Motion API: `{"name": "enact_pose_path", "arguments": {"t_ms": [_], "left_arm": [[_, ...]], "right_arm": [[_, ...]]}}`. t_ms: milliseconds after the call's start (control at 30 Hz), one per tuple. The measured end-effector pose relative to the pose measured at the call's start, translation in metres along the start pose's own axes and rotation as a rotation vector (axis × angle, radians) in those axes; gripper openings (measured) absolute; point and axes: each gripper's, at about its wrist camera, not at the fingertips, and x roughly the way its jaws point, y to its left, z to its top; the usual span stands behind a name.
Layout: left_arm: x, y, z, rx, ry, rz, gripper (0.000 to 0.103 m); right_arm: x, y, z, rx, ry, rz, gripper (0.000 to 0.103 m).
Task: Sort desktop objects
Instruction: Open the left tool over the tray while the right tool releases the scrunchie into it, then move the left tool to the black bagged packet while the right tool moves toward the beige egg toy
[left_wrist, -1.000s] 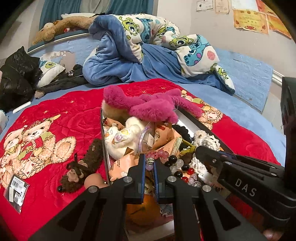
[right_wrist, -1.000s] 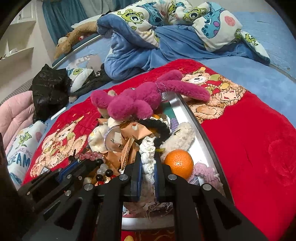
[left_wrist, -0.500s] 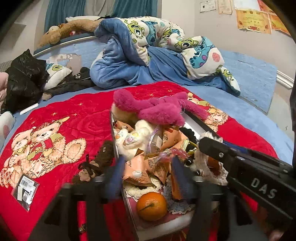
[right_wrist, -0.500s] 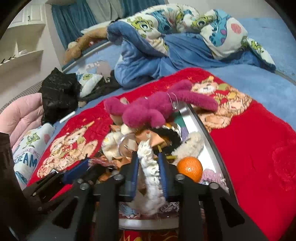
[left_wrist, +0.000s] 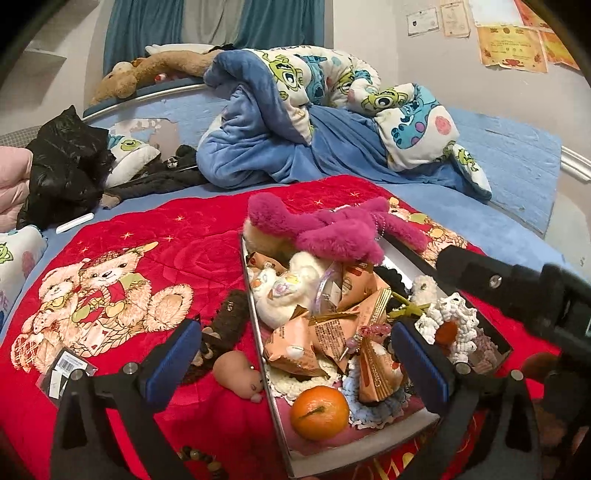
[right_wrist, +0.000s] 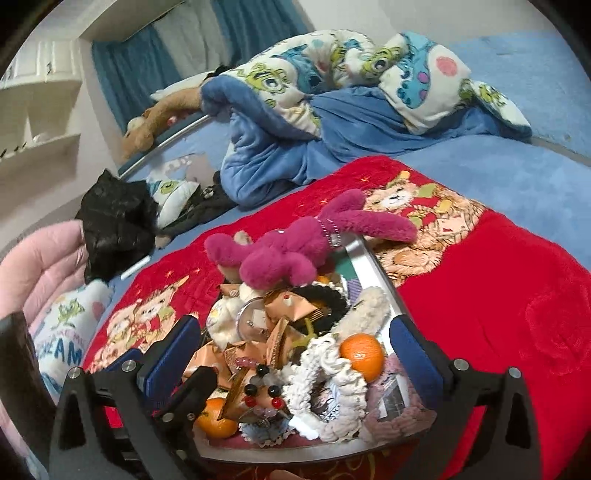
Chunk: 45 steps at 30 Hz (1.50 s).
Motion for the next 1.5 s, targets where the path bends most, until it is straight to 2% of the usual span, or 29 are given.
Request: {"name": "enact_pose_path", "arguments": {"t_ms": [233,567,733,967,1200,1333,1500], "left_arm": [[0.004,0.001,-0.001,-0.002,0.013,0.005,0.103],[0.004,0.005,-0.002,-0.012,0.023,0.011,0.103],[-0.006,0.021,-0.002,-0.037,0.029,0.028,0.103],[-0.028,0.072,-0.009,-0.077,0.059,0.111,0.103],[-0.066,0.158,-0.02,-0.176,0.081,0.242,0.103],[-0.084,0.196,-0.038,-0.185,0.108,0.295,0.103],[-0.085,0.227,-0.049,-0.238,0.125,0.308,0.103]], "right_arm": [[-0.004,-0.004,0.003,0.035,-0.02,0.055,0.103],[-0.004,0.002,0.002,0.02,-0.023,0.045,0.103],[-0.003,0.014,0.003,0.015,-0.031,0.061,0.103],[-0.001,0.053,-0.01,-0.099,-0.017,0.091,0.103],[0.0,0.095,-0.027,-0.17,0.022,0.172,0.103],[-0.004,0.12,-0.04,-0.234,0.027,0.192,0.103],[0.0,0.134,-0.052,-0.211,0.05,0.243,0.103]]}}
